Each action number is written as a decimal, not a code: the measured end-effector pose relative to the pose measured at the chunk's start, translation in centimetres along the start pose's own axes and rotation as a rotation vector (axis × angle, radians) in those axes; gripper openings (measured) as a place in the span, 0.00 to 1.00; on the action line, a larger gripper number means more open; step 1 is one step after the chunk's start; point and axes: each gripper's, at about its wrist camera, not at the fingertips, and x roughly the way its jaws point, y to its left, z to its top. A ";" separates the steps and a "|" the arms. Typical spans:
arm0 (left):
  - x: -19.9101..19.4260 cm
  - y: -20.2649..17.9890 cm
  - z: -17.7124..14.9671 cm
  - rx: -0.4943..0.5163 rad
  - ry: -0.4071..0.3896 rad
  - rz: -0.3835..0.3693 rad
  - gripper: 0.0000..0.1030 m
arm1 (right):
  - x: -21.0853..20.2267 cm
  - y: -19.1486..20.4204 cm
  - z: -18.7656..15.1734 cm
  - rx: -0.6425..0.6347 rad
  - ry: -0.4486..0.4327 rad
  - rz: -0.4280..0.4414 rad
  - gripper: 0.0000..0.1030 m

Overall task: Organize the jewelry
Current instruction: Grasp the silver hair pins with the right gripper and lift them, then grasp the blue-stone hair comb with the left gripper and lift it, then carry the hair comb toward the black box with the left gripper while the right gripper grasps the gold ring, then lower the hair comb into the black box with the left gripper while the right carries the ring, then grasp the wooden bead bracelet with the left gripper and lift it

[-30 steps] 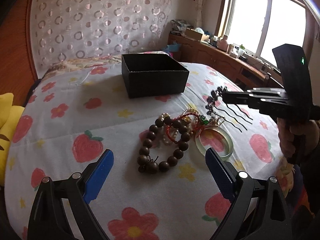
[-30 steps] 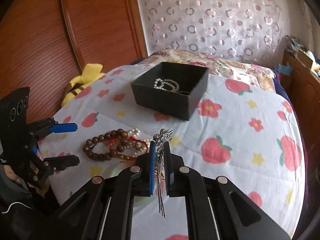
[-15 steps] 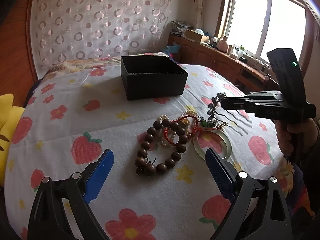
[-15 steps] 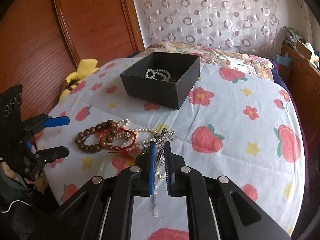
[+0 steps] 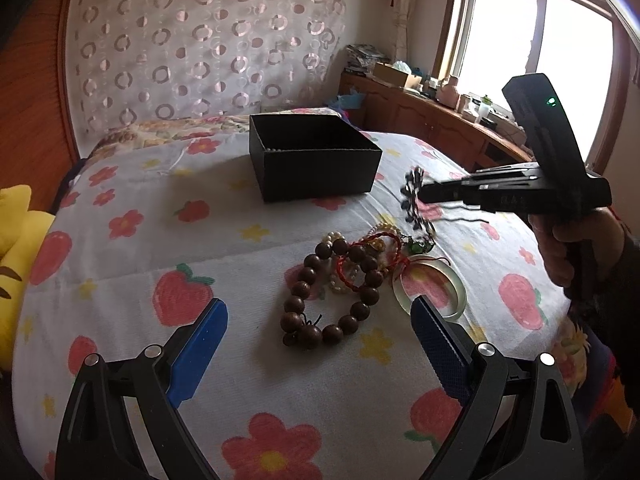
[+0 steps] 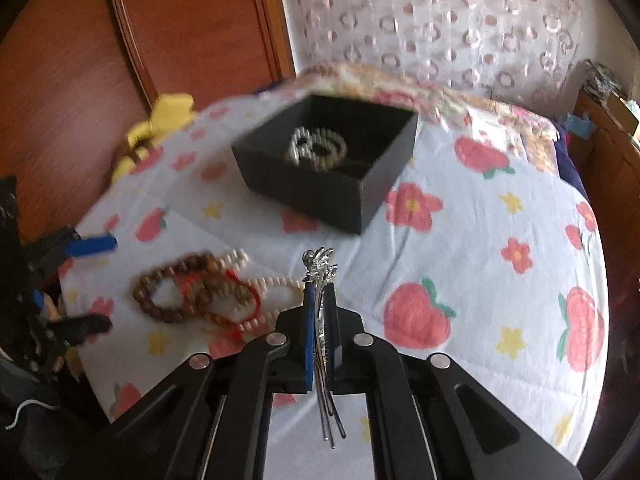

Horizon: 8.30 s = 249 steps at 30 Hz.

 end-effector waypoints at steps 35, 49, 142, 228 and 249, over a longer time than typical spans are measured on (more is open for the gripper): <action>6.7 -3.2 7.3 0.141 0.093 -0.131 0.45 | -4.0 -1.9 -3.2 0.056 -0.082 -0.043 0.58; 14.3 -6.1 9.7 0.172 0.347 -0.161 0.31 | -4.9 -4.3 -6.3 0.143 -0.121 -0.053 0.58; 6.3 -1.7 17.6 0.320 -0.056 0.240 0.19 | -4.4 0.0 -0.3 -0.090 -0.142 -0.151 0.21; 4.1 -1.7 -0.3 0.157 0.160 0.044 0.37 | -2.1 4.9 -8.5 -0.097 -0.001 -0.040 0.09; 3.0 -3.6 0.2 0.216 0.169 -0.029 0.01 | -2.1 5.1 -8.7 -0.096 -0.010 -0.028 0.09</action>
